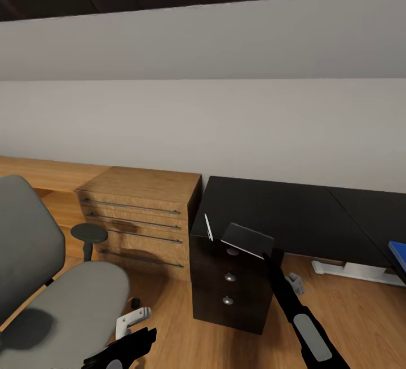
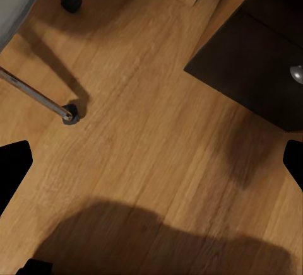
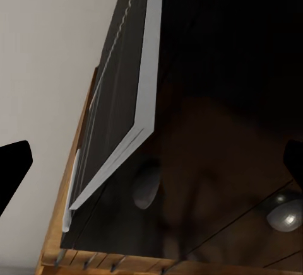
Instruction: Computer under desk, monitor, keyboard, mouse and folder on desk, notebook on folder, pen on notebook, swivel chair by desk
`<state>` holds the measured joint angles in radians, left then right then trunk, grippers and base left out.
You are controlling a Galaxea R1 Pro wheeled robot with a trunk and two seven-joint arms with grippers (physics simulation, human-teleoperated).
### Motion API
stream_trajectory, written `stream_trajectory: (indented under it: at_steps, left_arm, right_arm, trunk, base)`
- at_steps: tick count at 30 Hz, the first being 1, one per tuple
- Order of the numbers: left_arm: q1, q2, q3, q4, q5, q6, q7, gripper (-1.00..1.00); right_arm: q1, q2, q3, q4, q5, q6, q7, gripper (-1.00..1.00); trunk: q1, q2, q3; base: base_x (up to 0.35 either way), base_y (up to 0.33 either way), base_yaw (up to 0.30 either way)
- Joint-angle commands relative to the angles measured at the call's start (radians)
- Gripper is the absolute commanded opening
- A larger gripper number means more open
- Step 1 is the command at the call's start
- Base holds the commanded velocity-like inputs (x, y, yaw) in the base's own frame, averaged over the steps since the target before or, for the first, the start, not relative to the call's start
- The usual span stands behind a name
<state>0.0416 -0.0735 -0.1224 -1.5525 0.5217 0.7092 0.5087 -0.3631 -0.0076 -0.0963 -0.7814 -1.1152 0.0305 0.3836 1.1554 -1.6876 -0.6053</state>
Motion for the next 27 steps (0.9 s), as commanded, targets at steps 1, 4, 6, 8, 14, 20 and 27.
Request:
stream_trajectory:
  at_steps: [1,4,6,8,14,20,27]
  left_arm:
    - [0.0,0.0,0.0,-0.001,0.011,0.001,0.01,1.0]
    - [0.0,0.0,0.0,-0.001,0.011,0.001,0.01,1.0]
    - [0.0,0.001,0.001,-0.001,0.011,0.001,0.009,1.0]
    - [0.0,0.002,0.001,-0.001,0.011,0.001,0.008,1.0]
    - [0.0,0.003,0.004,-0.001,0.011,-0.001,0.006,1.0]
    - [0.0,0.003,0.004,-0.001,0.011,-0.001,0.007,1.0]
    - [0.0,0.003,0.004,-0.001,0.011,-0.001,0.007,1.0]
  right_arm:
    - [0.0,0.0,0.0,0.001,-0.01,0.003,0.004,1.0]
    - [0.0,0.0,0.0,0.001,-0.01,0.003,0.004,1.0]
    - [0.0,0.0,0.0,0.001,-0.01,0.003,0.004,1.0]
    - [0.0,0.0,0.0,0.001,-0.01,0.003,0.004,1.0]
    - [0.0,0.0,0.0,0.001,-0.009,0.003,0.004,1.0]
    - [0.0,0.0,0.0,0.0,-0.009,0.003,0.004,1.0]
    - [0.0,0.0,0.0,0.0,-0.01,0.003,0.004,1.0]
  trunk:
    - [0.0,0.0,-0.001]
    - [0.0,0.0,-0.001]
    - [0.0,0.0,-0.001]
    - [0.0,0.0,-0.001]
    - [0.0,0.0,-0.001]
    - [0.0,0.0,-0.001]
    - [0.0,0.0,-0.001]
  base:
    - [0.0,0.0,0.0]
    - [0.0,0.0,0.0]
    - [0.0,0.0,0.0]
    - [0.0,0.0,0.0]
    - [0.131,0.074,0.0]
    - [0.083,0.032,0.0]
    - [0.016,0.006,0.0]
